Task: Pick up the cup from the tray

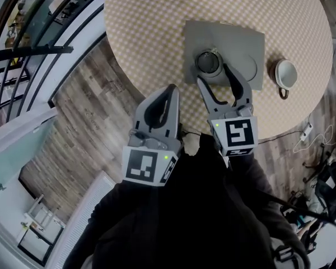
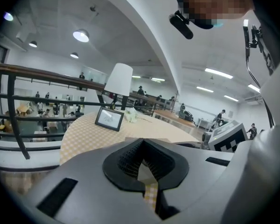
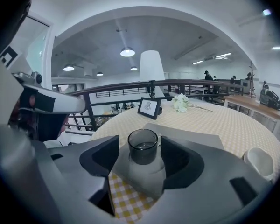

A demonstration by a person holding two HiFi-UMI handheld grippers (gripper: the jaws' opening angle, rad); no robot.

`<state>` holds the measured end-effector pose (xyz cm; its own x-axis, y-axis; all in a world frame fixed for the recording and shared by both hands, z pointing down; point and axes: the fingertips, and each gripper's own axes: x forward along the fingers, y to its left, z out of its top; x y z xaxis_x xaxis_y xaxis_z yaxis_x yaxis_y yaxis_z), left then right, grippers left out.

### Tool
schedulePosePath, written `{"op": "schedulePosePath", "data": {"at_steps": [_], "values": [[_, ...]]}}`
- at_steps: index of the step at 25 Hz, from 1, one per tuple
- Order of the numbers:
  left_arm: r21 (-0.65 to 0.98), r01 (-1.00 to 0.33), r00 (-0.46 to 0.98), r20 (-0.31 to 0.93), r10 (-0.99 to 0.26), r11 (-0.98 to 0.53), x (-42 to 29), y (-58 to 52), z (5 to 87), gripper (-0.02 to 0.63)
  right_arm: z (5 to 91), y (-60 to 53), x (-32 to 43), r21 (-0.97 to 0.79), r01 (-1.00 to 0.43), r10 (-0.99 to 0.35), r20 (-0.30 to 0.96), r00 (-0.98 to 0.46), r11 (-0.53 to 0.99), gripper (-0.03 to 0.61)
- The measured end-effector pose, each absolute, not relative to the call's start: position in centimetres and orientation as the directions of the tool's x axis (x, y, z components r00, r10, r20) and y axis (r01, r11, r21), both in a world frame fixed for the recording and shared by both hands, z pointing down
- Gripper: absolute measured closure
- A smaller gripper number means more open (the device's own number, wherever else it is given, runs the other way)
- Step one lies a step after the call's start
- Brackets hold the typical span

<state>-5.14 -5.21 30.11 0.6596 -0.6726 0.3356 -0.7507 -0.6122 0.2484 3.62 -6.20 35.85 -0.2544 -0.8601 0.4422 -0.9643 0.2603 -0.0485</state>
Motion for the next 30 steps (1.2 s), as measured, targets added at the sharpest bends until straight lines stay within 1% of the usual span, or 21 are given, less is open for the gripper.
{"op": "schedulePosePath", "data": {"at_steps": [3,9,12,16,22,26,30], "values": [[0.259,-0.750,0.660,0.355,-0.662,-0.609,-5.6,-6.4,31.1,0.609,37.1,-7.0,3.9,-0.035,-0.971,-0.847,0.482,-0.223,0.236,0.324],[0.280,-0.746,0.664,0.369,-0.650,-0.604,-6.2,-8.0,32.3,0.609,38.4,-8.9,3.9,0.028,-0.970,-0.839,0.508,-0.195,0.242,0.320],[0.288,-0.745,0.666,0.373,-0.645,-0.602,-6.6,-8.5,33.0,0.609,39.1,-9.3,3.3,0.036,-0.976,-0.829,0.534,-0.165,0.217,0.320],[0.301,-0.743,0.669,0.372,-0.644,-0.598,-6.6,-9.1,33.3,0.609,40.1,-9.3,3.2,0.090,-0.965,-0.804,0.574,-0.153,0.248,0.321],[0.310,-0.740,0.672,0.379,-0.636,-0.597,-6.5,-8.7,33.4,0.609,40.4,-9.4,3.6,0.130,-0.959,-0.784,0.608,-0.125,0.254,0.321],[0.305,-0.750,0.661,0.375,-0.650,-0.587,-7.1,-8.6,33.2,0.609,39.6,-9.6,3.5,0.105,-0.964,-0.811,0.568,-0.142,0.242,0.321],[0.309,-0.759,0.652,0.361,-0.667,-0.574,-7.7,-8.6,32.5,0.609,38.0,-10.3,2.7,0.130,-0.953,-0.837,0.520,-0.170,0.274,0.321]]}}
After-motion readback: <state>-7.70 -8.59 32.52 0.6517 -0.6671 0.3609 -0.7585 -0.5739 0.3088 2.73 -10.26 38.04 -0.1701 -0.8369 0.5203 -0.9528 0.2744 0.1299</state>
